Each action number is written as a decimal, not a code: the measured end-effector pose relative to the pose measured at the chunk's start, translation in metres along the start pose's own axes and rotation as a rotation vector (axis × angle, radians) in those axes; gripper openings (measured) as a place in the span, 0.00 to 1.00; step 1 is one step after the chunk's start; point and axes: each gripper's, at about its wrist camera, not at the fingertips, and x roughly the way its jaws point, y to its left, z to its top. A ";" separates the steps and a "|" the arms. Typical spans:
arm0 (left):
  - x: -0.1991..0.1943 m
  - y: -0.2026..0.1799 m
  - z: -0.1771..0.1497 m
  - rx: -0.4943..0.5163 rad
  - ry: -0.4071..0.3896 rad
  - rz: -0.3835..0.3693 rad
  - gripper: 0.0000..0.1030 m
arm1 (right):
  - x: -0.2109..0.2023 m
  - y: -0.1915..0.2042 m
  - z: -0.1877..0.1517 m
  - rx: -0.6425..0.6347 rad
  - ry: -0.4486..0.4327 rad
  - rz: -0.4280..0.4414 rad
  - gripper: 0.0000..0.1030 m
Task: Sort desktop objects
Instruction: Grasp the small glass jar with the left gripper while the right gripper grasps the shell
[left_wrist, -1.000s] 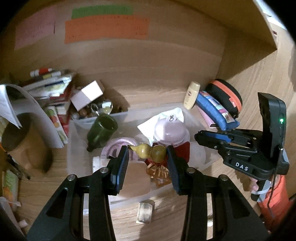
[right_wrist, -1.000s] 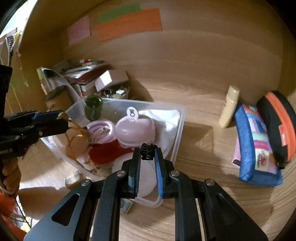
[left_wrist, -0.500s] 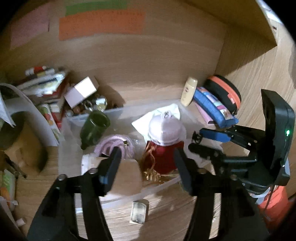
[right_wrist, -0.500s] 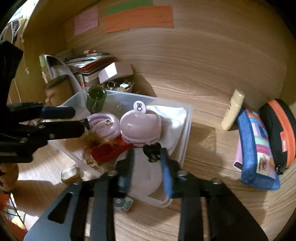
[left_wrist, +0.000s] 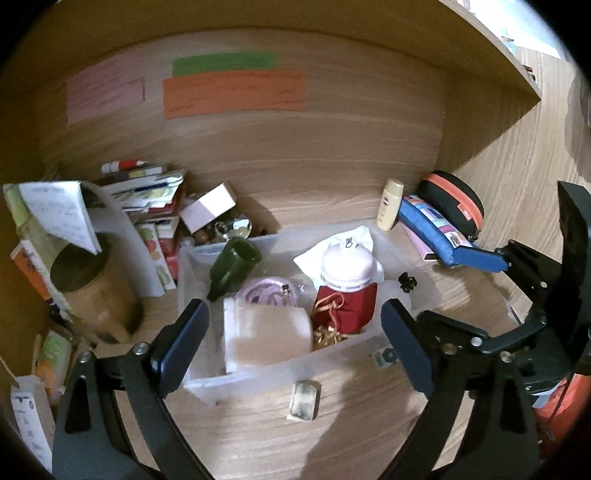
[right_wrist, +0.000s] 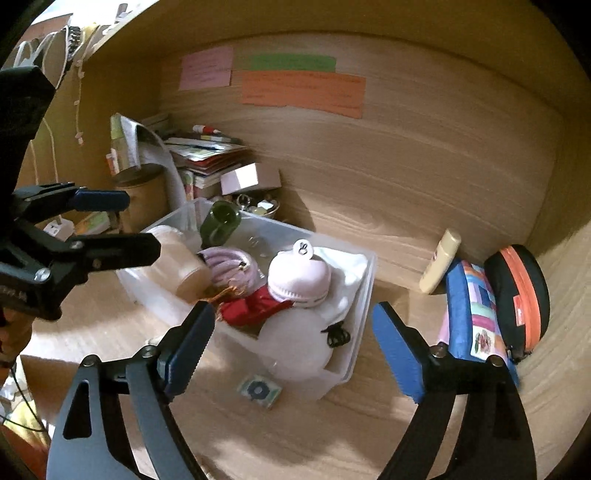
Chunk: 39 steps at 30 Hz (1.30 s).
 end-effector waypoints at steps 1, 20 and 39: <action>-0.001 0.002 -0.002 -0.004 0.002 0.002 0.93 | -0.002 0.002 -0.002 0.000 0.005 0.001 0.83; 0.011 0.036 -0.070 -0.110 0.191 0.005 0.94 | -0.008 0.024 -0.079 0.168 0.185 0.074 0.84; 0.061 0.004 -0.083 -0.038 0.328 -0.033 0.89 | 0.001 0.046 -0.104 0.152 0.241 0.171 0.16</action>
